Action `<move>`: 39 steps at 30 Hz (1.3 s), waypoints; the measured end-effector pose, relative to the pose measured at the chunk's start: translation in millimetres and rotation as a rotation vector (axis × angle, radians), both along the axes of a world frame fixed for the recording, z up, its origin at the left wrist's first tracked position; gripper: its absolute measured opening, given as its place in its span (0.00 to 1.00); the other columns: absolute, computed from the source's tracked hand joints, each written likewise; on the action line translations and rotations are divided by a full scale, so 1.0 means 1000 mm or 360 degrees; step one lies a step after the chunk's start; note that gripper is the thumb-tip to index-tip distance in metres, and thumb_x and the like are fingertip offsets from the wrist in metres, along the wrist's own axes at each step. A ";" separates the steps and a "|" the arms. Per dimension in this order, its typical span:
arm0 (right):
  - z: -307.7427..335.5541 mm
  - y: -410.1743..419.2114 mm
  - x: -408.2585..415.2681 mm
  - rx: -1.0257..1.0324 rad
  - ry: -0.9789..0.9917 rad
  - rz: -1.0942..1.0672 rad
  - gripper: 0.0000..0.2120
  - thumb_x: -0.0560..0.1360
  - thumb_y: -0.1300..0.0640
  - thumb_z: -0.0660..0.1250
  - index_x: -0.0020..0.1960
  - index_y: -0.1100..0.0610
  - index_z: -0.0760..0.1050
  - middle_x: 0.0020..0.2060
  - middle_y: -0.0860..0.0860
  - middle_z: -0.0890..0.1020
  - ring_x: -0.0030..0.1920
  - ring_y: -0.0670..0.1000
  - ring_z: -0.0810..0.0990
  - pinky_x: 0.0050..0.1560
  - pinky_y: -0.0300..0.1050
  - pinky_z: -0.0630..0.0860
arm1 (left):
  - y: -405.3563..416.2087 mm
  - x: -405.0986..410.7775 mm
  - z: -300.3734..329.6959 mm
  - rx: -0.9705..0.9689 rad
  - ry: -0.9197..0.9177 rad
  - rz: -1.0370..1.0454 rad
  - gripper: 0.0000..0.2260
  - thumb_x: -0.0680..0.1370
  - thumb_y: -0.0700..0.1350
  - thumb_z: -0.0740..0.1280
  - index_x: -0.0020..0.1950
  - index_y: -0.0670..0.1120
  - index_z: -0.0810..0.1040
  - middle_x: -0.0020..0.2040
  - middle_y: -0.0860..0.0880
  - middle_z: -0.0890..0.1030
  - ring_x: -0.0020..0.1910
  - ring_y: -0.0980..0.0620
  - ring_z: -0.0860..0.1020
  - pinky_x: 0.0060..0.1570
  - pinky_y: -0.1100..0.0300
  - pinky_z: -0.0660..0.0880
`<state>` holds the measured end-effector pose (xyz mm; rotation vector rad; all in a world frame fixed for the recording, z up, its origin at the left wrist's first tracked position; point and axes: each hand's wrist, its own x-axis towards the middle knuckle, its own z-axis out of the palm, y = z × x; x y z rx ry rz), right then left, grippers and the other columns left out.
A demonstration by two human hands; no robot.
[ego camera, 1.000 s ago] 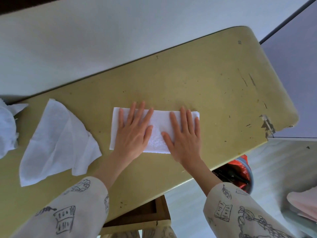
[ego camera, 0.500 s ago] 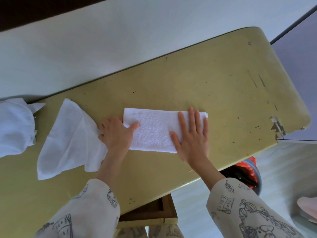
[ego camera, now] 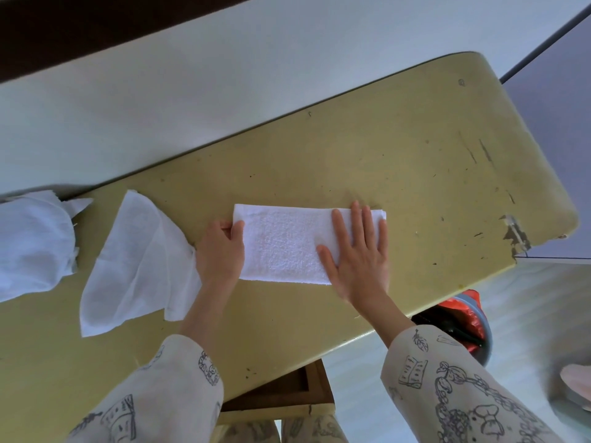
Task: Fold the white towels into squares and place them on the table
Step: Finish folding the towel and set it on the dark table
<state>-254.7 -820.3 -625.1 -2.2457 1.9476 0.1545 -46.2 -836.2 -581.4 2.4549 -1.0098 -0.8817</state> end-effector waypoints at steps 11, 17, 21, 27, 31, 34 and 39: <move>-0.001 -0.001 -0.001 -0.0003 -0.0019 -0.0001 0.31 0.77 0.38 0.45 0.76 0.52 0.52 0.75 0.57 0.56 0.75 0.55 0.51 0.72 0.57 0.46 | 0.010 -0.001 0.006 -0.0299 -0.0109 -0.0122 0.11 0.80 0.49 0.59 0.54 0.42 0.72 0.40 0.51 0.76 0.40 0.49 0.73 0.40 0.57 0.67; 0.014 -0.005 -0.008 0.0032 -0.0497 -0.0030 0.28 0.78 0.44 0.46 0.75 0.55 0.57 0.74 0.59 0.58 0.75 0.55 0.54 0.74 0.54 0.47 | 0.004 -0.032 0.045 -0.0506 -0.0055 -0.0259 0.07 0.78 0.50 0.62 0.49 0.47 0.73 0.28 0.54 0.70 0.29 0.55 0.70 0.33 0.58 0.67; 0.048 -0.001 -0.024 -0.0180 -0.1226 -0.0456 0.18 0.79 0.56 0.53 0.65 0.60 0.72 0.66 0.55 0.72 0.67 0.53 0.70 0.66 0.39 0.65 | -0.003 -0.078 0.057 -0.0555 0.0120 -0.0387 0.06 0.78 0.50 0.63 0.47 0.48 0.74 0.27 0.54 0.71 0.29 0.51 0.70 0.34 0.55 0.69; 0.061 -0.007 -0.046 0.0331 -0.1931 -0.1442 0.10 0.78 0.62 0.58 0.46 0.58 0.78 0.37 0.54 0.81 0.36 0.52 0.80 0.43 0.45 0.79 | -0.008 -0.140 0.036 -0.0395 0.0319 -0.0741 0.08 0.78 0.49 0.62 0.51 0.46 0.74 0.31 0.55 0.72 0.33 0.51 0.73 0.38 0.56 0.72; 0.051 -0.008 -0.055 0.0446 -0.1923 -0.1522 0.11 0.78 0.61 0.59 0.42 0.56 0.79 0.38 0.53 0.83 0.40 0.53 0.82 0.53 0.55 0.79 | -0.004 -0.157 0.022 -0.0281 0.0598 -0.0838 0.07 0.79 0.46 0.62 0.54 0.45 0.75 0.33 0.53 0.76 0.33 0.55 0.74 0.38 0.64 0.71; 0.050 -0.009 -0.055 0.0483 -0.1866 -0.1490 0.10 0.77 0.58 0.62 0.43 0.59 0.81 0.40 0.55 0.84 0.43 0.55 0.83 0.53 0.56 0.79 | 0.000 -0.152 0.020 -0.0317 0.0698 -0.0794 0.08 0.80 0.44 0.60 0.56 0.45 0.75 0.36 0.51 0.79 0.36 0.56 0.77 0.39 0.70 0.71; 0.051 -0.015 -0.049 0.0436 -0.1664 -0.1450 0.06 0.74 0.56 0.68 0.47 0.57 0.80 0.41 0.52 0.83 0.44 0.53 0.83 0.51 0.50 0.79 | 0.019 -0.120 0.014 -0.0625 0.0432 -0.0716 0.10 0.80 0.39 0.58 0.56 0.45 0.75 0.46 0.52 0.78 0.43 0.57 0.75 0.43 0.75 0.67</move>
